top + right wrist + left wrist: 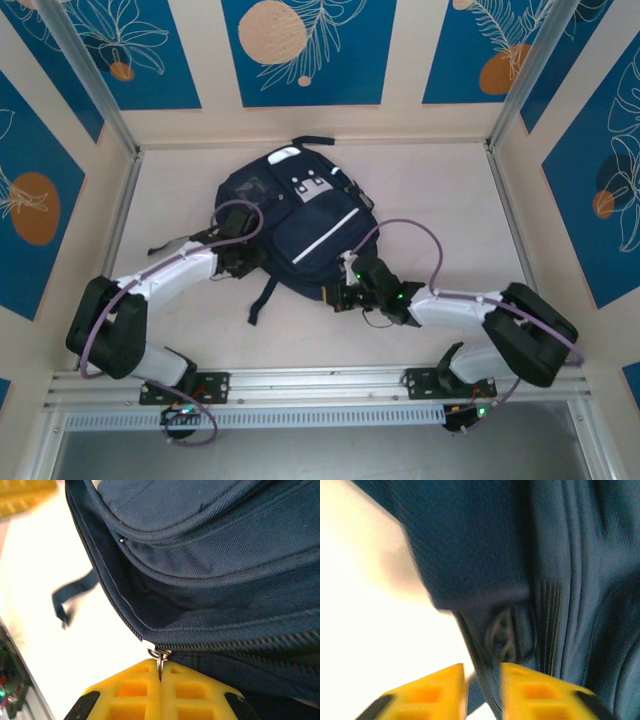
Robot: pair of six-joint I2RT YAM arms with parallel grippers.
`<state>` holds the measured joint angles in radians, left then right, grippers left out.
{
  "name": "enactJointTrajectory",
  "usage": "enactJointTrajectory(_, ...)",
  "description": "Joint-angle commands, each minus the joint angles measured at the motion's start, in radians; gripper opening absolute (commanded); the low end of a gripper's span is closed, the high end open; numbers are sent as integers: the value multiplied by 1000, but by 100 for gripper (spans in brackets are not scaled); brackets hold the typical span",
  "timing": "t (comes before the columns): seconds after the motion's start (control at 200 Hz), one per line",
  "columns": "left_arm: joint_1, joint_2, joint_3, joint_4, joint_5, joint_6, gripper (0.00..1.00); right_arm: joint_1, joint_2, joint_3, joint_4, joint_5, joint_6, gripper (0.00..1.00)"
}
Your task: Pack the student bag
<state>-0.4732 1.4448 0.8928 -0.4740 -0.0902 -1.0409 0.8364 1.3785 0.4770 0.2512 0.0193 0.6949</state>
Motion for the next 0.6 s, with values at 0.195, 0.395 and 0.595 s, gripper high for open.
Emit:
enactJointTrajectory(0.195, 25, -107, -66, -104, 74, -54, 56, 61, 344, 149, 177, -69, 93, 0)
enactJointTrajectory(0.395, -19, -147, -156, -1, 167, -130, 63, 69, 453, 248, 200, -95, 116, 0)
enactJointTrajectory(0.595, -45, -83, -164, 96, 161, -153, 61, 72, 428, 227, 209, -81, 126, 0)
